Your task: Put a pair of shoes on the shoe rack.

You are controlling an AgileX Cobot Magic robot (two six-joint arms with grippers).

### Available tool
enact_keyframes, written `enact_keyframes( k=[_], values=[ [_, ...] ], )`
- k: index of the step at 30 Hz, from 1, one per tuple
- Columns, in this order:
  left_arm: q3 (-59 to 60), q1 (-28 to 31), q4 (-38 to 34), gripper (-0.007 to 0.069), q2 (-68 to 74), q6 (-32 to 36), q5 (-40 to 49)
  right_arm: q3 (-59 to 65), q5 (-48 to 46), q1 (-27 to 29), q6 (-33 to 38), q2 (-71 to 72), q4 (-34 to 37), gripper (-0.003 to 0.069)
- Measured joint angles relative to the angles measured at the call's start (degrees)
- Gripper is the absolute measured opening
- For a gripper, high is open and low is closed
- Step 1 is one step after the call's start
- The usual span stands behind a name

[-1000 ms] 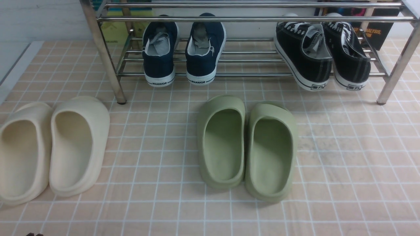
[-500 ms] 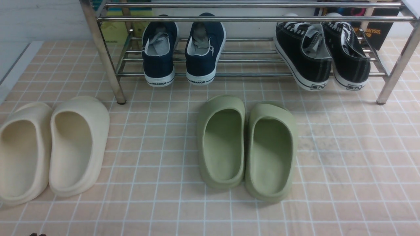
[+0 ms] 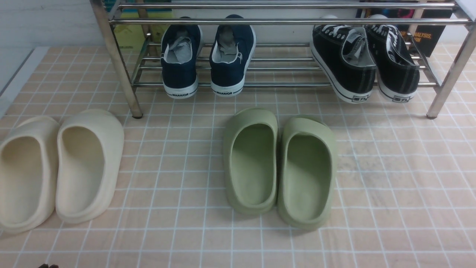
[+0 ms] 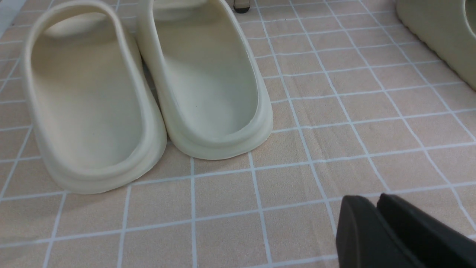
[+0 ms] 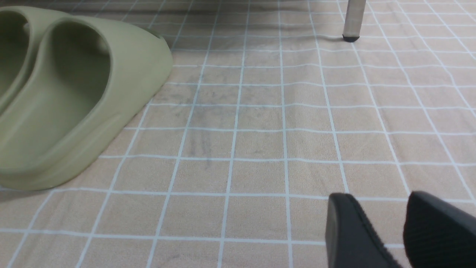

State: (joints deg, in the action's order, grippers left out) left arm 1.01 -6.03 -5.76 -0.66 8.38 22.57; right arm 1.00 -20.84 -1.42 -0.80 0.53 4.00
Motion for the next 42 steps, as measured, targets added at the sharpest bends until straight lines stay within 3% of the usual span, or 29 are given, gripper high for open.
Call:
enact_keyframes(
  k=[42],
  values=[
    [0.0,0.0,-0.06,0.0111,0.0,0.07,-0.28,0.0,0.0,0.0,-0.13,0.0,0.0,0.024]
  ],
)
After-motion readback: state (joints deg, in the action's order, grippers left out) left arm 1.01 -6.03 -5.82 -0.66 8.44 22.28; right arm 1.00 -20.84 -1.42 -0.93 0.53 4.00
